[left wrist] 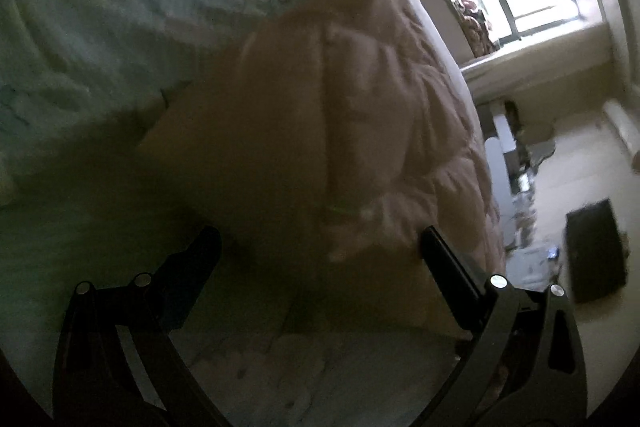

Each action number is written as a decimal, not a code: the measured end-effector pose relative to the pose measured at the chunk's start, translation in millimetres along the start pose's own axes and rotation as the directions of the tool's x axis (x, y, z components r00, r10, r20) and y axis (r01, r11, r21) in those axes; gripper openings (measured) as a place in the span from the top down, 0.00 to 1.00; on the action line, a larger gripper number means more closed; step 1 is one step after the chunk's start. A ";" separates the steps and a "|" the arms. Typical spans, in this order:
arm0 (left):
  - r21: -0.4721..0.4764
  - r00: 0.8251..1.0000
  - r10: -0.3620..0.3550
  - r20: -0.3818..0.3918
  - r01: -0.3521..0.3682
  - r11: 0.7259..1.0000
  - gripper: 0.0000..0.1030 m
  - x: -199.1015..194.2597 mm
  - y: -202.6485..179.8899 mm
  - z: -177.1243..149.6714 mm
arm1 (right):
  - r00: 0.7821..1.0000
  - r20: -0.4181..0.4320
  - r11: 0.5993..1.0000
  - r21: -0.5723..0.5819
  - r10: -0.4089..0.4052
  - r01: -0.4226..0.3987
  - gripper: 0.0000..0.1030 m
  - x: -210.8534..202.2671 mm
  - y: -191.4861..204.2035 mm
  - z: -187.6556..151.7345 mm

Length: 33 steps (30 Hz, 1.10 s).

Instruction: Fold large clothes

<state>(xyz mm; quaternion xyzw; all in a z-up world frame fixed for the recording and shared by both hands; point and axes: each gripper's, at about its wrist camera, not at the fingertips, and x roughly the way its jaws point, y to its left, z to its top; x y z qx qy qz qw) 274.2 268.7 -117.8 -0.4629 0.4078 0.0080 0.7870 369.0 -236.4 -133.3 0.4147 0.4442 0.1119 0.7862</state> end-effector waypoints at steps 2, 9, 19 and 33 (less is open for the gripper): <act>-0.054 0.998 -0.065 -0.003 0.064 0.996 0.09 9.8 7.5 2.7 | 1.000 0.003 1.000 0.017 0.018 -0.018 0.04 5.3 -1.6 6.2; -0.136 0.994 -0.097 0.048 0.102 0.985 0.09 22.5 5.8 19.0 | 1.000 0.021 0.999 -0.035 -0.018 0.019 0.23 14.8 10.8 12.1; 0.265 0.981 0.136 0.136 -0.168 0.949 0.60 -6.8 -66.1 9.2 | 0.959 0.161 0.829 -0.482 -0.232 0.282 0.65 -8.0 112.8 -15.2; 0.435 0.968 0.116 0.221 -0.204 0.877 0.70 -53.3 -110.4 -6.0 | 0.940 0.293 0.602 -0.725 -0.172 0.336 0.70 -51.3 148.7 -69.2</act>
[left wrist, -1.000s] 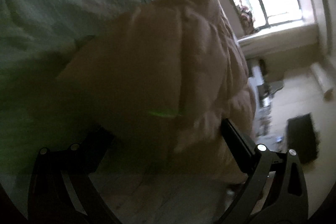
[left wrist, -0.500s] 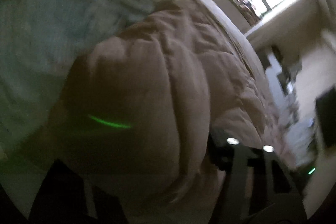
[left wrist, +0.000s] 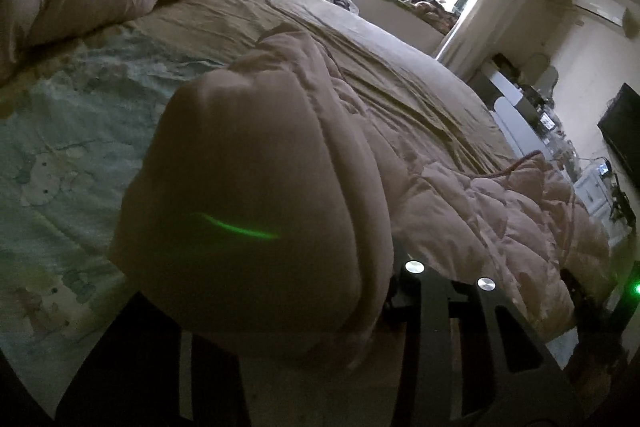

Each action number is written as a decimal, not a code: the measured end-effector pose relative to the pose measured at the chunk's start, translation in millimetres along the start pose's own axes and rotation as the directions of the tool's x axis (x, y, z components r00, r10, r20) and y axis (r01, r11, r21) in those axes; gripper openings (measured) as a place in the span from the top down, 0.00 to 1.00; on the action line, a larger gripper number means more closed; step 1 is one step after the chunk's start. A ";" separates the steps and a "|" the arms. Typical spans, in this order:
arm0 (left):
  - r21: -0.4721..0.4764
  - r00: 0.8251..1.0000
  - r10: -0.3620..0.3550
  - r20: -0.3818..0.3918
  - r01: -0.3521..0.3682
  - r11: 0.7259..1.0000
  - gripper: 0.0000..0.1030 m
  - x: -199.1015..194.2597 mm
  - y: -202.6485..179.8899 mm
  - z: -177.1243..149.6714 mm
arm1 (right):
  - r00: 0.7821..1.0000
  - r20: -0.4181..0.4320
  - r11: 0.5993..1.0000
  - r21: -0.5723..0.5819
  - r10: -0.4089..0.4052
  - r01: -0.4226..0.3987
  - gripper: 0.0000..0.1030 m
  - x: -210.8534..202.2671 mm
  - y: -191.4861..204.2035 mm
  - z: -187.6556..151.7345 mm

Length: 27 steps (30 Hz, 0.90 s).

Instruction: Fold large clothes

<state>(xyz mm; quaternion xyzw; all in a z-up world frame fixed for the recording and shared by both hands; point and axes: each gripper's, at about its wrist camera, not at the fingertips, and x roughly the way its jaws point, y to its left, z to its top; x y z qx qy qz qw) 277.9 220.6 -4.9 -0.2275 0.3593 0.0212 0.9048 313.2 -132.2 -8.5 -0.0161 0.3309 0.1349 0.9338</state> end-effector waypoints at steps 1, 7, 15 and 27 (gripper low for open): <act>-0.007 1.000 -0.006 -0.005 0.006 1.000 0.70 2.0 -1.2 2.4 | 1.000 -0.008 1.000 0.017 0.005 -0.004 0.70 -0.9 -5.2 -0.8; 0.016 1.000 -0.003 -0.007 0.003 1.000 0.70 5.3 -11.8 19.7 | 0.997 -0.082 0.998 0.055 0.016 -0.012 0.71 10.6 -15.8 38.7; 0.013 0.999 -0.042 0.028 0.042 0.999 0.71 -25.4 -11.6 24.6 | 0.997 0.007 0.997 0.018 0.076 -0.076 0.72 -45.5 1.9 53.3; 0.097 0.998 -0.046 0.043 0.041 0.994 0.71 -79.3 3.2 -40.7 | 0.992 0.067 0.993 0.028 0.110 -0.112 0.72 -115.3 6.9 -40.8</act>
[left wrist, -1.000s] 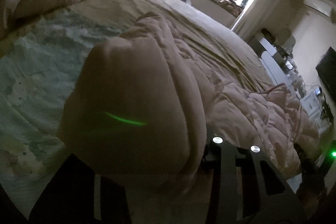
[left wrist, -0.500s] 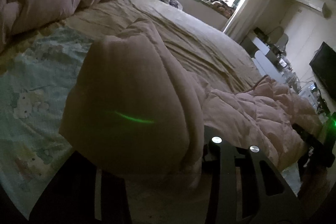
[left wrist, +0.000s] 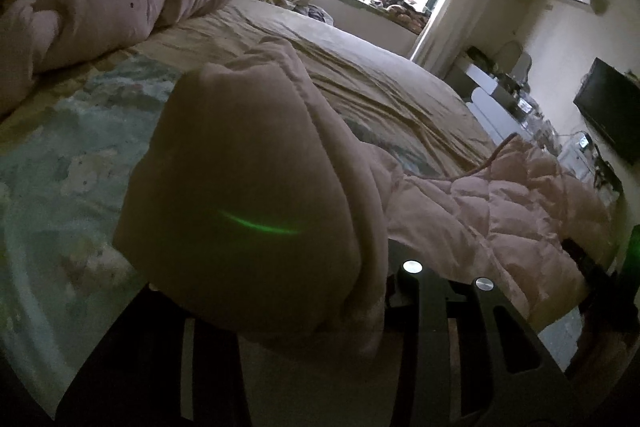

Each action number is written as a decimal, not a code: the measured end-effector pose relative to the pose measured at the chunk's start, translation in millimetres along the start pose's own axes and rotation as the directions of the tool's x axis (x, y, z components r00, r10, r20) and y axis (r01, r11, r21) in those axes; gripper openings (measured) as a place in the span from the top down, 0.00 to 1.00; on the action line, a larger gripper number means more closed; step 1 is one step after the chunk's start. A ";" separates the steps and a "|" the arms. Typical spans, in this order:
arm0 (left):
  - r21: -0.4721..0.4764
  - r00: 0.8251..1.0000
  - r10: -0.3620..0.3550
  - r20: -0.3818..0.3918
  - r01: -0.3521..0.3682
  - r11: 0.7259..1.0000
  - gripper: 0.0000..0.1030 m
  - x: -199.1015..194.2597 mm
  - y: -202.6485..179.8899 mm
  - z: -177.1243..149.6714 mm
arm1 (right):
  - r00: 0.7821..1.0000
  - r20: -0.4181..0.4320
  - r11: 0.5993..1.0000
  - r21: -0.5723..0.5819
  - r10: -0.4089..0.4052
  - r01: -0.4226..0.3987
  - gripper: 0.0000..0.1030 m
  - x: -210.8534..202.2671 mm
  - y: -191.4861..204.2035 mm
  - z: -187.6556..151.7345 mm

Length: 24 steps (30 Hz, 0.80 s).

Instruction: Fold large clothes

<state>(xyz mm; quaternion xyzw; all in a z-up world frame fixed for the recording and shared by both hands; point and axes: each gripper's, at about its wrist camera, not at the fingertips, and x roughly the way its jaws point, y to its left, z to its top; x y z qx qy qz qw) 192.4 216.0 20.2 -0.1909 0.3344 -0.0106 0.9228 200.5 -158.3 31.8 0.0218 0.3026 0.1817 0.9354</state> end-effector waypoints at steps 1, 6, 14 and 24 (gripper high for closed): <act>0.000 1.000 -0.003 0.000 0.003 1.000 0.71 -4.0 1.8 -6.2 | 1.000 0.002 1.000 -0.004 0.002 -0.002 0.72 -5.5 2.0 -3.8; 0.011 1.000 -0.005 0.000 0.005 1.000 0.71 -20.3 6.5 -30.4 | 1.000 -0.004 1.000 -0.016 -0.005 0.005 0.72 -22.8 5.2 -24.6; 0.035 0.999 0.014 -0.030 -0.013 0.999 0.71 -24.7 16.6 -59.9 | 0.998 -0.054 0.998 0.060 -0.031 0.035 0.72 -28.2 -0.6 -66.9; 0.027 0.999 0.021 -0.049 -0.020 0.999 0.69 -25.6 30.3 -79.9 | 0.995 -0.090 0.989 0.141 -0.038 0.051 0.70 -30.6 -9.8 -89.8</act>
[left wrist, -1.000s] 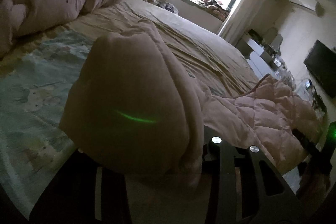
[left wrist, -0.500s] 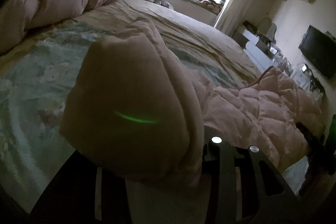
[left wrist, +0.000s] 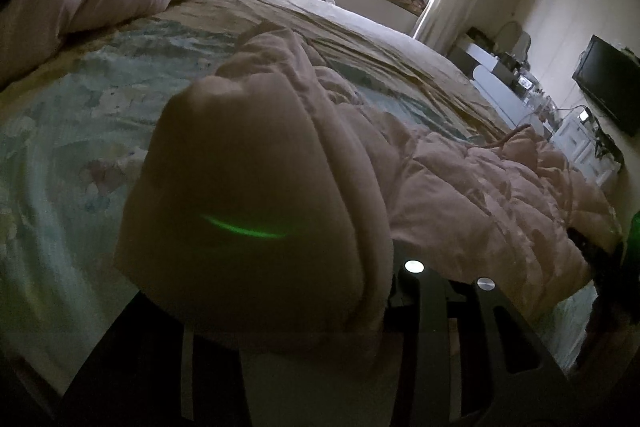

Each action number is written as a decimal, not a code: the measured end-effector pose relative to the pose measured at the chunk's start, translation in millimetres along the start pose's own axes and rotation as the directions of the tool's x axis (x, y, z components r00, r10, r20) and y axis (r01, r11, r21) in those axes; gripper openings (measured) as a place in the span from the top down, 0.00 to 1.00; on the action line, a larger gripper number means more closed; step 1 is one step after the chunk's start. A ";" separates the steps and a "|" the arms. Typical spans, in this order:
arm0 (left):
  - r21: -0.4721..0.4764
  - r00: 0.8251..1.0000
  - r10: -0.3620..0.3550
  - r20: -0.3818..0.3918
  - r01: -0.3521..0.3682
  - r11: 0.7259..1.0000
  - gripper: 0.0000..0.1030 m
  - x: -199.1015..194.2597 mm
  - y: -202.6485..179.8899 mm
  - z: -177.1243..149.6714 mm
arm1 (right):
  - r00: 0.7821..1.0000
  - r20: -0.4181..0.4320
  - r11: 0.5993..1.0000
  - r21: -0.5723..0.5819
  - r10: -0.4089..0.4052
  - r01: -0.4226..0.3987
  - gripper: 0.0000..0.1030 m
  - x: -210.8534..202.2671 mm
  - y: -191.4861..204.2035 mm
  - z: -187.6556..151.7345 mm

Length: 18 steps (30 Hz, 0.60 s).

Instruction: Fold large clothes

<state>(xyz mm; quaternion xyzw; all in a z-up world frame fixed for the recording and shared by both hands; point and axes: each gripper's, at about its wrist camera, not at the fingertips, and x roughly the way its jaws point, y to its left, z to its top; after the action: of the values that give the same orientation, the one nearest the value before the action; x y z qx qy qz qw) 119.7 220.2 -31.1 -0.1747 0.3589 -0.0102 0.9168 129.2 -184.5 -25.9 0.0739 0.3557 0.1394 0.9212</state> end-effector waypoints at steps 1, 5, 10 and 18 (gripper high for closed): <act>-0.001 1.000 0.004 -0.005 -0.004 1.000 0.69 2.4 2.0 -1.4 | 1.000 -0.009 1.000 0.015 -0.005 0.005 0.70 2.2 -4.0 -3.4; -0.021 1.000 0.015 -0.026 -0.015 1.000 0.64 11.9 10.5 -8.4 | 0.998 -0.068 0.996 0.090 -0.013 0.019 0.65 16.5 -19.3 -12.6; -0.054 0.999 0.009 -0.046 -0.012 0.998 0.56 20.4 21.9 -16.1 | 0.988 -0.152 0.977 0.214 0.009 0.024 0.51 36.2 -42.1 -25.4; -0.075 0.998 0.010 -0.064 -0.015 0.997 0.41 21.4 34.0 -25.2 | 0.976 -0.207 0.945 0.300 -0.069 0.130 0.10 38.2 -53.9 -36.0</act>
<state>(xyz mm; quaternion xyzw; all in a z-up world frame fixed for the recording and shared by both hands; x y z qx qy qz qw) 115.2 241.2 -73.4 -0.2066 0.3889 0.0035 0.8978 142.9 -222.5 -89.3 0.1863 0.4645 0.0412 0.8648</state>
